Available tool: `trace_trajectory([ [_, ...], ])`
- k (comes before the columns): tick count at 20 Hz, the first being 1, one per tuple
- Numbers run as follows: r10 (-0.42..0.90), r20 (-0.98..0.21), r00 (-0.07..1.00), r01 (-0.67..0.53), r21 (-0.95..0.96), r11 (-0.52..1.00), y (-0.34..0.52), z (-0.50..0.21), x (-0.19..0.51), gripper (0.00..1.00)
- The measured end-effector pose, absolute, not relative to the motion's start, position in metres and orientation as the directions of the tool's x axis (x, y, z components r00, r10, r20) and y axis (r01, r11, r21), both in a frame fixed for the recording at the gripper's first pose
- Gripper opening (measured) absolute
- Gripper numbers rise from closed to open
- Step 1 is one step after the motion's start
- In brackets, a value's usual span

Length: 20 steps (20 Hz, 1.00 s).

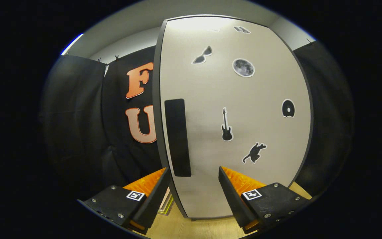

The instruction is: Open the shoe cabinet door, grab the shoes and put them into the shoe cabinet, then close the shoe cabinet door.

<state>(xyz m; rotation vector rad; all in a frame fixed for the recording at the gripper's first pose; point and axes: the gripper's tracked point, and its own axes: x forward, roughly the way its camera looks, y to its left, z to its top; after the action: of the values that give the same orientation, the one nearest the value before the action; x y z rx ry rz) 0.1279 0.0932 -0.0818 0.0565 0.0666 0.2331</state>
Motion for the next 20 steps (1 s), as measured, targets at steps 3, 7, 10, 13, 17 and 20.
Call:
trace_trajectory([
  [3, 0.207, -0.05, 0.977, -0.203, 0.08, 0.976, 0.071, -0.069, 0.091, 0.92],
  [7, 0.149, -0.066, 0.987, -0.146, 0.049, 0.988, 0.038, -0.06, 0.048, 0.92],
  [10, 0.092, -0.056, 0.994, -0.091, 0.012, 0.996, 0.017, -0.048, 0.018, 0.91],
  [13, 0.073, -0.048, 0.996, -0.073, 0.012, 0.997, 0.005, -0.039, -0.011, 0.92],
  [17, 0.033, -0.033, 0.999, -0.034, -0.021, 0.999, -0.013, -0.035, -0.045, 0.91],
  [20, 0.021, -0.018, 1.0, -0.021, -0.037, 0.999, -0.018, -0.032, -0.064, 0.92],
])
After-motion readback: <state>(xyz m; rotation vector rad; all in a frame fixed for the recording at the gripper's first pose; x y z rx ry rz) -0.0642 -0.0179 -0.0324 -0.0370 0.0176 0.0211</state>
